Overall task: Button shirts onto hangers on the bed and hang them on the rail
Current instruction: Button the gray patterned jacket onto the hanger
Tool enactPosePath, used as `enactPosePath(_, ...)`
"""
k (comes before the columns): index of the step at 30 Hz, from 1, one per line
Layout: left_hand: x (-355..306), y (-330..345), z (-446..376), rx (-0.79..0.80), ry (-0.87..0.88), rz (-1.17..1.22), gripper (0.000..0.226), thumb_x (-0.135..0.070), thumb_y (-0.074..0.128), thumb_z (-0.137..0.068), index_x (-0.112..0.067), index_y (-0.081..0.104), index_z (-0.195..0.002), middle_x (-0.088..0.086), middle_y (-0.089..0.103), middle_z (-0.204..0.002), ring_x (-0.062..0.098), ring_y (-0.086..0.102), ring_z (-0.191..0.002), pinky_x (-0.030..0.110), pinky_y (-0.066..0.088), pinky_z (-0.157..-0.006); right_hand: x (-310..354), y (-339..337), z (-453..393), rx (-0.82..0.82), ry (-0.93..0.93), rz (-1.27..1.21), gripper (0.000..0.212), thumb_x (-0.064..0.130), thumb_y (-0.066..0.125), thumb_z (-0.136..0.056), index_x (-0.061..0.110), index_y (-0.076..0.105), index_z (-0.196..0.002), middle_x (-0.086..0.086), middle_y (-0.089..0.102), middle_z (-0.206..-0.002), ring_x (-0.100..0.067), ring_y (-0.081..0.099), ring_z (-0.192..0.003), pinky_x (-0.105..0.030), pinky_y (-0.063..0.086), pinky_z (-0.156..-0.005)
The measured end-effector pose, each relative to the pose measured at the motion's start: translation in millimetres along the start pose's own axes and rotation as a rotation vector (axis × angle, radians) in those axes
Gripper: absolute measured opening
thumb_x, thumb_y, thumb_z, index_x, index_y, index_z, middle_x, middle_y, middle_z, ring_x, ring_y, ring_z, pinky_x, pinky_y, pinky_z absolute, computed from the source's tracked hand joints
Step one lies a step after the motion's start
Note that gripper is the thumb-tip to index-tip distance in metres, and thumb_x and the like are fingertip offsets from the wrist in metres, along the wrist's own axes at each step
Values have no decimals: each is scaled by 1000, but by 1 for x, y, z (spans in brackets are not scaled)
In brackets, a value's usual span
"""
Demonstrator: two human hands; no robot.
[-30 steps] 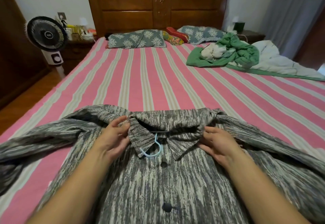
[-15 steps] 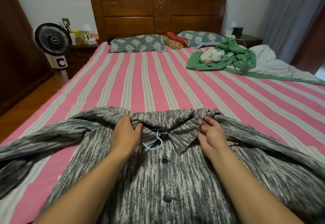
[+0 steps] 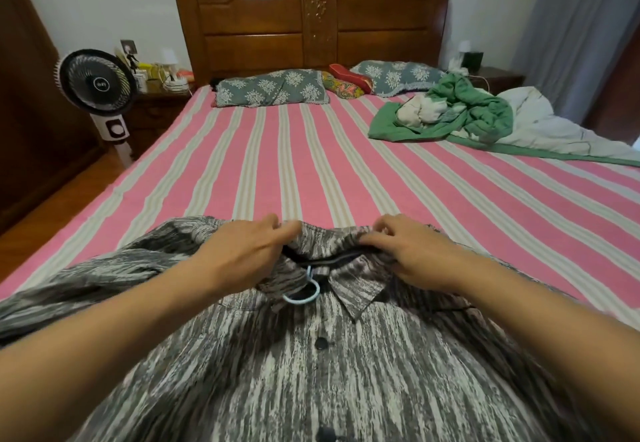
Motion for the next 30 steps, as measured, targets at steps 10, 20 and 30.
enactPosePath(10, 51, -17, -8, 104, -111, -186, 71, -53, 3, -90, -33, 58, -131, -7, 59, -94, 11, 59, -70, 29, 49, -53, -26, -44, 2, -180, -128, 289, 16, 33, 66, -92, 20, 75, -94, 5, 71, -114, -23, 60, -113, -36, 56, -89)
enactPosePath(20, 86, -2, -19, 127, -10, -133, 34, -59, 55, -92, -27, 56, -102, -8, 54, -105, 22, 62, -92, 43, 54, -71, -14, -19, -5, -122, 6, -62, 34, 42, 70, -90, 31, 42, -106, 13, 42, -104, -14, 52, -81, -29, 45, -67)
enactPosePath(30, 111, 85, -76, 159, -749, 357, 79, -51, 45, -103, -37, -8, -161, 6, -14, -169, 37, -5, -155, 60, 5, -124, -107, 22, -156, 2, 635, -147, 60, 28, 52, -102, 20, 26, -156, -14, 18, -164, -42, 22, -147, -56, 29, -116)
Point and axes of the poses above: each hand's wrist, its own z-axis away from the middle knuckle, its own y-axis out of the palm, x = y × z, the point moved 9 cm from there along -z, towards the middle knuckle
